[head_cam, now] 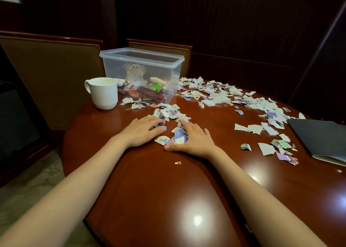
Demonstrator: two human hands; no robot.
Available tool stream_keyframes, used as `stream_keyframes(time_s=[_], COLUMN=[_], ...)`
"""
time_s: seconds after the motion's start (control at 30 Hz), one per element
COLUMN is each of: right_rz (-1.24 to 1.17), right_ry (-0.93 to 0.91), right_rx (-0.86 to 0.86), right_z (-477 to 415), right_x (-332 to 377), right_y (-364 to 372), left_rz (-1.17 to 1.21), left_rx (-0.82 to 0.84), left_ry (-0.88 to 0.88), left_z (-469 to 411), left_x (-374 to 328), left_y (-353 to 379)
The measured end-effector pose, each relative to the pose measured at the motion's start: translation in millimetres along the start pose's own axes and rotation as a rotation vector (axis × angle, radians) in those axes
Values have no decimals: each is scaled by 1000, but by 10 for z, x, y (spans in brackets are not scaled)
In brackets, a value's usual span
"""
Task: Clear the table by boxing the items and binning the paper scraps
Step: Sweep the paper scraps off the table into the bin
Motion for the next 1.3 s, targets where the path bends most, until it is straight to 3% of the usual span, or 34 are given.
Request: stream_keyframes(time_s=[0.1,0.23,0.47,0.63,0.7,0.83,0.9,1.0,1.13,1.2,1.3], right_rz=[-28,-89,-206,-51,-83,-149,-195,-279,-373,-420,-481], right_ry=[-59,-83,4,22,18,75,126,216,332,364,384], right_rx=[-47,-94,-202,-274,-279,-339,-404,-481,-517,-533,-540], right_z=[25,71,152,209,240,307,331,342,320,311,310], right_x=[21,97,163,203,190,94,1,-154,-307,-357,-405], right_y=[-9,17,32,21,-20,-131,-194,-271,-305,-333,-354], left_rz=[160,495,927,1085,1063,724,631,344,-59,16,387], left_rx=[-8,10,-183,-272,-345,-537,-547,-400,0,-10,1], left_ry=[30,-64,-192,-225,-229,-159,-152,-117,-16,45,112], left_z=[23,36,34,98,77,-70,-235,-516,-638,-582,-380], left_x=[-321,-590,-862,-942,-906,-815,-756,-729,-865,-903,-945], left_y=[79,244,291,283,265,189,198,301,456,436,428])
Point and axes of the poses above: each hand's wrist, its own z-axis away from the middle knuckle, its own y-axis out of the palm, x = y × z, the point moved 3 cm from there along -z, towards the middle knuckle, and after that the axes turned 6 degrees about -x, right-handed, at the moved point
